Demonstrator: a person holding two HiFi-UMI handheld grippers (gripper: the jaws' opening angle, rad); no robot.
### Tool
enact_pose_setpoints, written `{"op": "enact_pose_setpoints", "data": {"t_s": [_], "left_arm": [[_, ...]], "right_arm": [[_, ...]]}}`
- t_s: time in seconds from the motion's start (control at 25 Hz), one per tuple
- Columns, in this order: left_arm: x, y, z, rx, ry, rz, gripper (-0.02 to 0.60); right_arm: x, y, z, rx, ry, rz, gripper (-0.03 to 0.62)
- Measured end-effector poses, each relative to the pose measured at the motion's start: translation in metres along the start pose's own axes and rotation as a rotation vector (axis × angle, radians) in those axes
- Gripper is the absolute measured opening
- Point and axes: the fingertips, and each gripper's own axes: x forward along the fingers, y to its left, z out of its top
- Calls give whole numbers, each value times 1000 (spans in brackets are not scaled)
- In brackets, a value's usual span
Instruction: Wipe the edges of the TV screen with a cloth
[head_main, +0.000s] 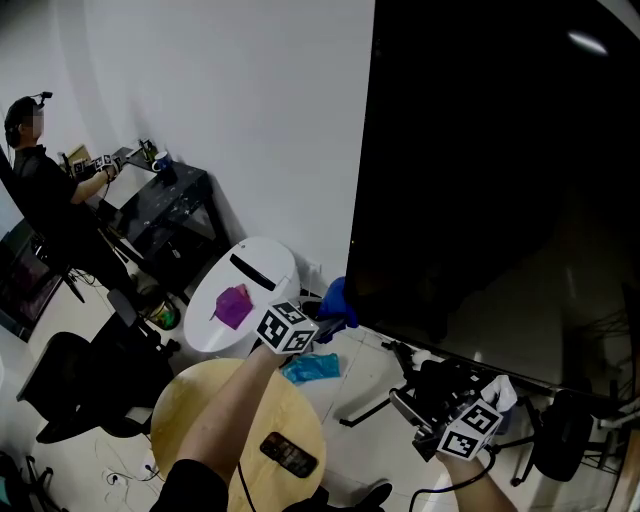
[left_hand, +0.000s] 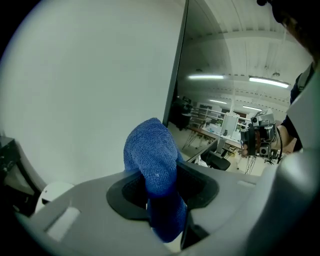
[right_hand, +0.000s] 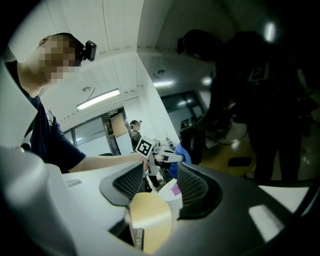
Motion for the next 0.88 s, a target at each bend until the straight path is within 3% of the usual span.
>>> {"op": "enact_pose_setpoints", "data": {"t_s": [0.32,0.88], "left_arm": [[-23,-8,46,57,-56,19,129],[-64,-23,126,161,-116,62,129]], "right_arm": [[-6,5,45,-125,-70,-71,215],[7,43,138,-286,-148,-44,127]]}}
